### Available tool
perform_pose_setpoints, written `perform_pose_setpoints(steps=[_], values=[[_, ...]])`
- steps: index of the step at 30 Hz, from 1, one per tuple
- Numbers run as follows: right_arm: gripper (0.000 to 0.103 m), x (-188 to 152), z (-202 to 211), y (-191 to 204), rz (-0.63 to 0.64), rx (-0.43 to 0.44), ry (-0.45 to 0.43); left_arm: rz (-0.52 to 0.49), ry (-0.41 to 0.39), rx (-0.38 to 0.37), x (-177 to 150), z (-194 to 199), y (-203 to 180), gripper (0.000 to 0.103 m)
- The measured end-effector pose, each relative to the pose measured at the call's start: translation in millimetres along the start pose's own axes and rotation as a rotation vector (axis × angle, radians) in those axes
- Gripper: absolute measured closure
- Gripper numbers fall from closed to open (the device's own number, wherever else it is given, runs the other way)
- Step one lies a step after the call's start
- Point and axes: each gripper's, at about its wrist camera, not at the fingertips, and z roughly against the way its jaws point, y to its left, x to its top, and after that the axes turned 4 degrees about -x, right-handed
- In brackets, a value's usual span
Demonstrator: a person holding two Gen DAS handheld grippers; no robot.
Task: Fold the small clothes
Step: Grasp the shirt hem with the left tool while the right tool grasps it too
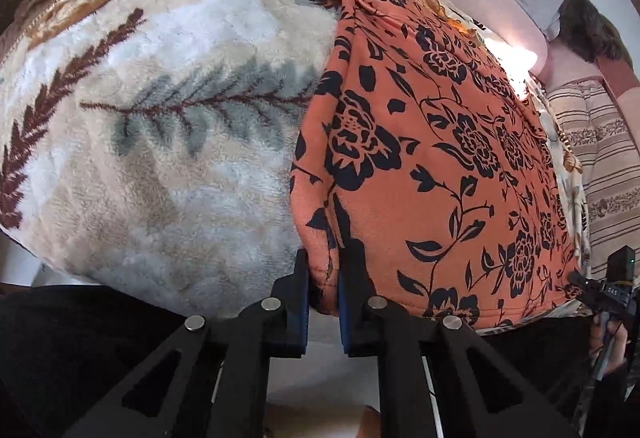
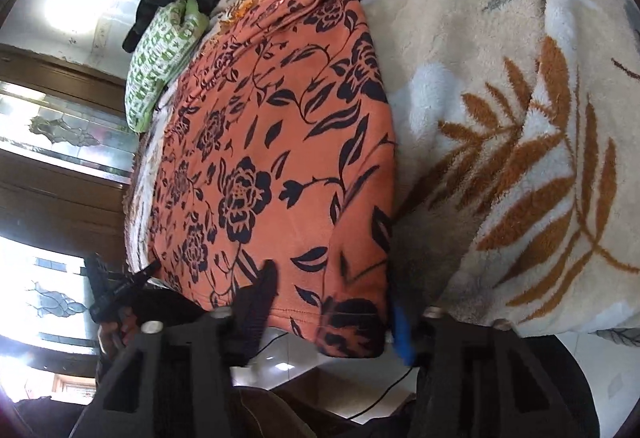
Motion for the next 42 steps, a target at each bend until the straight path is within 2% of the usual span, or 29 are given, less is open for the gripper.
perform_pose_setpoints(steps=[5, 14, 19, 22, 23, 25, 29, 32, 34, 35, 36, 37, 38, 40, 41, 42], values=[[0.079, -2.4, 2.7, -2.7, 0.011, 0.003, -0.021, 0.001, -0.027, -0.005, 0.4, 7.4, -7.8, 0.093], [0.081, 1.4, 3.9, 2.8, 0.028, 0.050, -0.033, 0.013, -0.021, 0.008, 2.0, 6.9, -8.0, 0.093], [0.082, 3.8, 16.9, 3.3, -0.003, 0.143, -0.078, 0.003, -0.034, -0.018, 7.2, 14.0, -14.4, 0.093], [0.083, 8.5, 26.4, 5.2, -0.016, 0.223, -0.118, -0.020, -0.092, -0.090, 13.0, 27.1, -20.0, 0.093], [0.083, 11.1, 27.1, 6.4, -0.014, 0.232, -0.124, -0.041, -0.100, -0.081, 14.8, 27.6, -23.1, 0.093], [0.083, 15.7, 20.6, 6.6, -0.022, 0.225, -0.111, -0.051, -0.066, -0.049, 17.6, 17.5, -23.7, 0.093], [0.083, 20.5, 10.8, 7.1, -0.037, 0.182, -0.073, -0.009, -0.026, -0.035, 16.9, 4.2, -14.3, 0.093], [0.082, 20.3, 8.7, 6.6, -0.038, 0.103, -0.035, 0.000, -0.005, -0.029, 14.5, -1.7, -9.5, 0.092], [0.076, 18.5, 7.1, -5.1, -0.085, 0.080, -0.026, 0.002, -0.003, -0.030, 14.0, -1.6, -9.6, 0.089], [0.065, 17.7, 6.9, -9.4, -0.106, 0.091, -0.025, 0.005, -0.001, -0.027, 13.9, -1.8, -9.8, 0.087], [0.046, 17.6, 7.4, -11.4, -0.120, 0.096, -0.026, 0.011, 0.008, -0.019, 14.0, -2.9, -9.0, 0.077], [0.042, 17.6, 8.2, -9.8, -0.112, 0.091, -0.028, 0.020, 0.011, -0.019, 14.2, -3.6, -7.4, 0.073], [0.042, 17.6, 7.6, -5.7, -0.089, 0.086, -0.016, 0.026, 0.014, -0.024, 14.6, -4.1, -6.2, 0.073], [0.046, 17.3, 3.7, -2.2, -0.063, 0.081, 0.005, 0.024, 0.021, -0.026, 14.7, -4.3, -5.9, 0.075], [0.062, 17.8, 2.5, -4.0, -0.061, 0.081, 0.009, 0.008, 0.024, -0.021, 14.6, -4.4, -7.4, 0.080], [0.074, 17.9, 1.7, -6.5, -0.067, 0.080, 0.009, -0.008, 0.038, -0.029, 14.3, -5.3, -8.7, 0.093]])
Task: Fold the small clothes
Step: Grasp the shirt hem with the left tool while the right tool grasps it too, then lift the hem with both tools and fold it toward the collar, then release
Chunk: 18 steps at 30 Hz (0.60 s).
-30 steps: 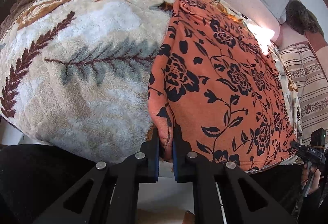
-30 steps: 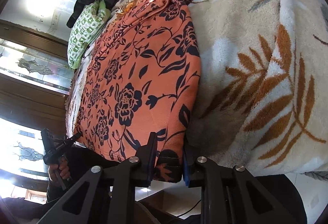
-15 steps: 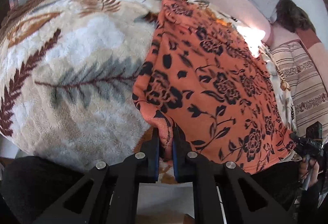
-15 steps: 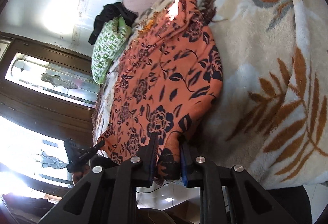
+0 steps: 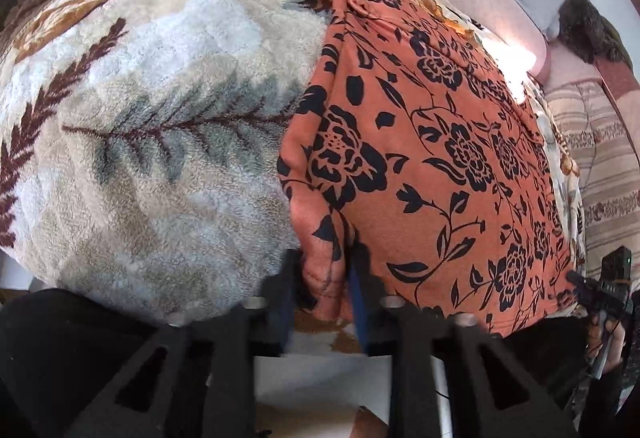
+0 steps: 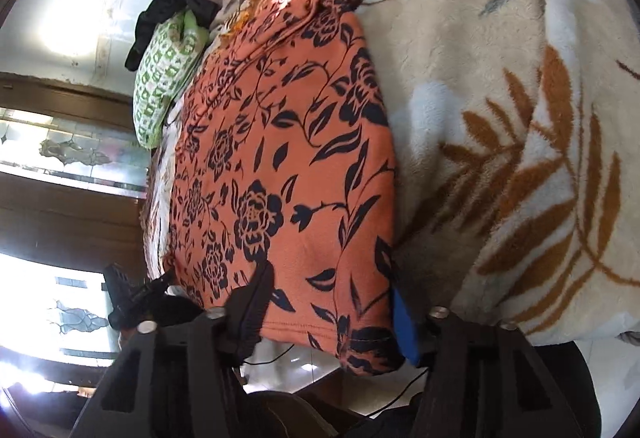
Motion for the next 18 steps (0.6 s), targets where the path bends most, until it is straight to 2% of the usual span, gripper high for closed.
perform_pose_setpoints(steps=[1, 2, 4, 9, 11, 14, 16, 18], values=[[0.087, 0.2, 0.4, -3.1, -0.013, 0.006, -0.006, -0.008, 0.000, 0.009, 0.0, 0.2, -2.5, 0.093], [0.093, 0.0, 0.3, -3.9, -0.024, 0.013, -0.015, -0.012, -0.002, 0.010, 0.3, 1.6, -4.0, 0.093], [0.095, 1.2, 4.1, -4.8, -0.037, 0.054, -0.031, -0.016, -0.007, -0.005, 5.6, 6.9, -7.9, 0.093], [0.096, 29.2, 12.2, 14.1, -0.031, 0.195, -0.079, -0.052, -0.099, -0.137, 46.3, 45.9, -30.2, 0.093], [0.096, 51.3, 18.0, 25.1, -0.019, 0.259, -0.116, -0.098, -0.142, -0.162, 75.4, 58.2, -46.2, 0.093], [0.096, 100.5, 29.8, 42.5, -0.003, 0.352, -0.200, -0.153, -0.219, -0.188, 136.2, 65.4, -70.9, 0.093], [0.096, 142.9, 38.8, 54.7, 0.021, 0.384, -0.275, -0.166, -0.288, -0.144, 177.7, 63.7, -81.9, 0.093], [0.096, 184.6, 42.6, 62.5, 0.020, 0.385, -0.344, -0.187, -0.343, -0.065, 217.2, 48.9, -88.4, 0.093]])
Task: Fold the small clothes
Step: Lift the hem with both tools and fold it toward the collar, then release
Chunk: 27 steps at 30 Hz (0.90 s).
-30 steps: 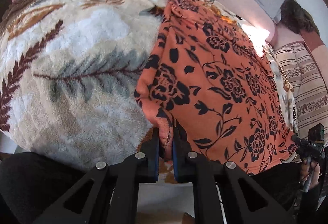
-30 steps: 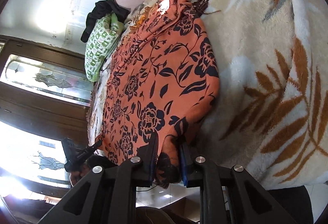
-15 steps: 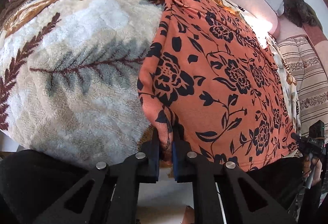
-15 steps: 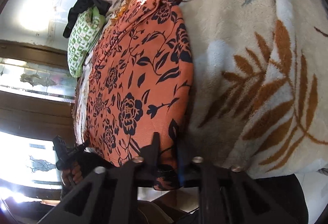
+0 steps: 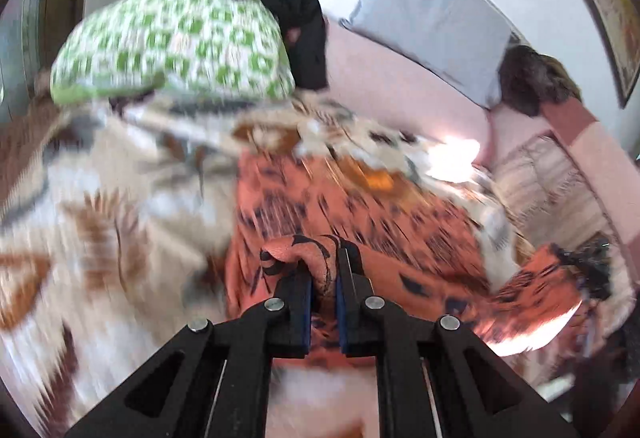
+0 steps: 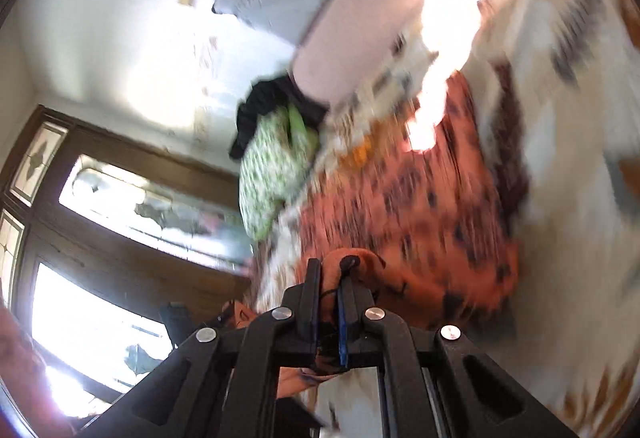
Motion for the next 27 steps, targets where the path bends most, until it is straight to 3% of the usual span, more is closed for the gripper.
perform_pose_setpoints(steps=[3, 5, 7, 8, 9, 10, 12, 14, 17, 20, 23, 24, 25, 26, 27], values=[[0.095, 51.4, -35.5, -9.1, 0.023, -0.142, -0.060, -0.008, -0.018, 0.110, 40.9, -64.2, 17.6, 0.090], [0.090, 72.1, -75.3, -30.2, 0.057, -0.252, -0.022, 0.013, 0.066, 0.182, 52.1, -118.4, 36.2, 0.084], [0.065, 75.4, -103.2, -59.3, 0.014, -0.443, 0.029, 0.052, 0.171, 0.215, 45.8, -158.5, 56.3, 0.074], [0.029, 71.1, -110.3, -69.0, -0.004, -0.470, 0.040, 0.073, 0.197, 0.237, 39.8, -167.5, 63.9, 0.074], [0.017, 64.6, -111.7, -74.8, -0.014, -0.433, 0.044, 0.092, 0.177, 0.237, 33.5, -165.6, 71.4, 0.071], [0.017, 58.4, -107.6, -76.6, -0.012, -0.400, 0.032, 0.105, 0.145, 0.223, 28.8, -158.5, 76.1, 0.057], [0.016, 46.6, -91.4, -75.2, 0.012, -0.420, -0.017, 0.112, 0.088, 0.266, 19.8, -134.3, 83.8, 0.033], [0.016, 35.5, -81.4, -76.5, 0.029, -0.410, 0.015, 0.112, 0.045, 0.252, 8.2, -106.6, 86.7, 0.032], [0.016, 15.3, -84.4, -73.1, 0.092, -0.401, 0.114, 0.109, 0.111, 0.134, -17.1, -86.2, 87.6, 0.031], [0.016, 4.9, -101.7, -71.9, 0.152, -0.420, 0.181, 0.043, 0.196, 0.084, -41.3, -108.4, 66.8, 0.026], [0.019, -0.5, -124.9, -74.5, 0.155, -0.416, 0.225, -0.038, 0.272, 0.136, -54.9, -142.7, 49.7, 0.026], [0.030, -3.3, -135.1, -73.4, 0.159, -0.426, 0.249, -0.058, 0.248, 0.166, -54.2, -145.8, 45.0, 0.028], [0.037, -5.6, -143.2, -72.2, 0.164, -0.464, 0.274, -0.072, 0.246, 0.179, -51.0, -149.1, 39.4, 0.047], [0.057, -4.8, -146.0, -70.8, 0.153, -0.494, 0.285, -0.073, 0.259, 0.175, -45.1, -150.4, 33.9, 0.059], [0.075, -3.1, -147.2, -70.2, 0.117, -0.483, 0.303, -0.060, 0.262, 0.165, -38.7, -148.5, 30.8, 0.089]])
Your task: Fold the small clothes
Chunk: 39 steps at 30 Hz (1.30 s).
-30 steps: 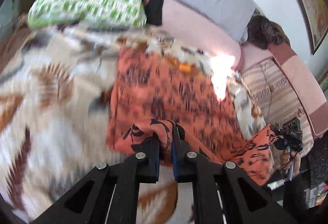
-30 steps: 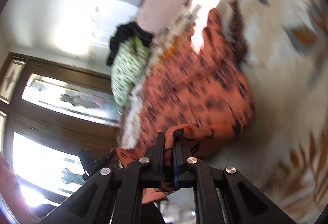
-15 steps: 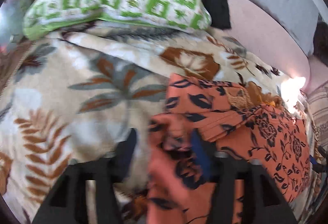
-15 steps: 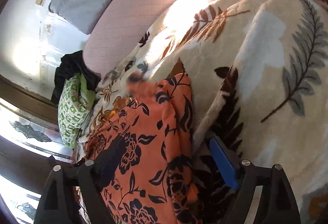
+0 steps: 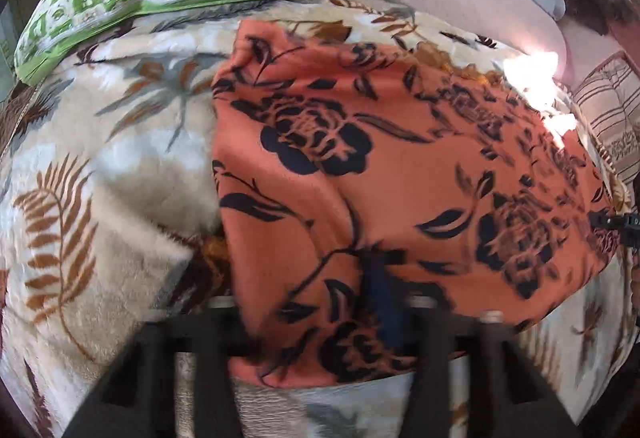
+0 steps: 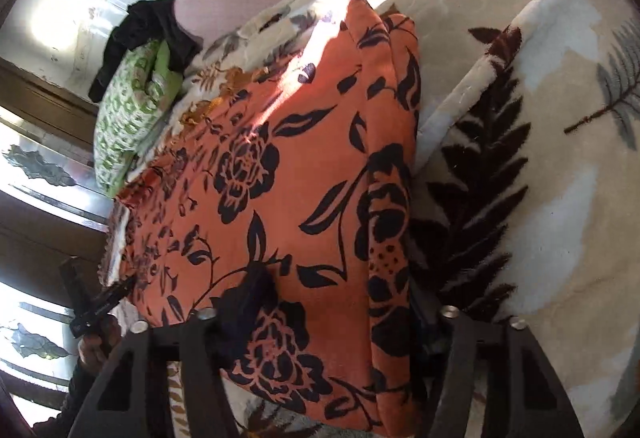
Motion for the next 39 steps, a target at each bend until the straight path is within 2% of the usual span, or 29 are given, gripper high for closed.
perform_pose_setpoints(steps=[2, 4, 6, 9, 11, 13, 15, 16, 17, 18, 19, 20, 22, 24, 27, 29, 31, 33, 36, 39], values=[[0.081, 1.9, 9.9, 13.5, 0.018, -0.033, 0.009, 0.023, -0.013, 0.018, 14.8, 14.0, -2.9, 0.090], [0.081, 1.6, 32.7, 29.6, 0.021, 0.001, -0.017, 0.025, -0.057, 0.007, 25.2, 40.0, -5.6, 0.090], [0.082, -4.2, 64.2, 46.0, 0.039, 0.034, -0.064, 0.016, -0.102, -0.009, 21.4, 71.7, -10.9, 0.090], [0.082, -35.3, 109.1, 62.5, 0.086, 0.050, -0.109, -0.023, -0.137, -0.026, -10.3, 113.6, -18.8, 0.090], [0.082, -70.8, 127.2, 54.3, 0.060, 0.063, -0.110, -0.009, -0.110, -0.072, -46.9, 127.9, -18.0, 0.089], [0.082, -118.3, 130.9, 33.6, 0.013, 0.075, -0.094, -0.007, -0.037, -0.108, -90.9, 118.2, -16.2, 0.085], [0.072, -160.1, 109.8, 5.3, -0.045, 0.064, -0.037, 0.000, 0.056, -0.093, -128.7, 89.1, -8.8, 0.080], [0.065, -175.8, 92.1, -11.5, -0.077, 0.030, 0.016, 0.005, 0.079, -0.051, -140.6, 76.0, -2.9, 0.068], [0.042, -188.1, 76.9, -27.9, -0.123, -0.041, 0.062, 0.022, 0.055, -0.068, -145.4, 74.2, 4.8, 0.067], [0.042, -194.0, 76.2, -36.5, -0.136, -0.018, 0.033, 0.047, 0.040, -0.088, -143.0, 78.3, 9.6, 0.065], [0.042, -194.4, 84.2, -37.3, -0.134, 0.001, -0.010, 0.089, 0.025, -0.079, -136.9, 86.5, 15.3, 0.061], [0.041, -191.0, 96.6, -35.7, -0.135, -0.021, -0.056, 0.113, -0.017, -0.054, -130.9, 96.3, 19.3, 0.058], [0.039, -179.4, 119.4, -30.6, -0.109, -0.048, -0.143, 0.105, -0.093, -0.039, -118.2, 111.6, 21.9, 0.048], [0.039, -159.4, 132.2, -22.9, -0.071, -0.100, -0.199, 0.084, -0.124, -0.037, -106.1, 117.3, 20.9, 0.047], [0.039, -127.8, 131.6, -14.9, 0.001, -0.122, -0.249, 0.042, -0.129, -0.057, -91.7, 109.7, 14.5, 0.047], [0.039, -104.9, 118.8, -10.3, 0.039, -0.161, -0.268, 0.048, -0.116, -0.028, -85.8, 98.5, 15.6, 0.047], [0.043, -88.1, 102.9, 0.1, 0.073, -0.237, -0.276, 0.052, -0.113, -0.035, -81.4, 90.1, 14.3, 0.047], [0.064, -74.2, 86.9, 0.3, 0.085, -0.273, -0.246, 0.050, -0.128, -0.040, -78.9, 88.9, 15.2, 0.047], [0.064, -72.8, 76.5, -1.3, 0.097, -0.294, -0.223, 0.065, -0.126, -0.031, -65.5, 77.6, 20.4, 0.047], [0.064, -74.5, 79.0, -2.3, 0.079, -0.305, -0.250, 0.084, -0.119, -0.023, -51.8, 67.2, 26.4, 0.047]])
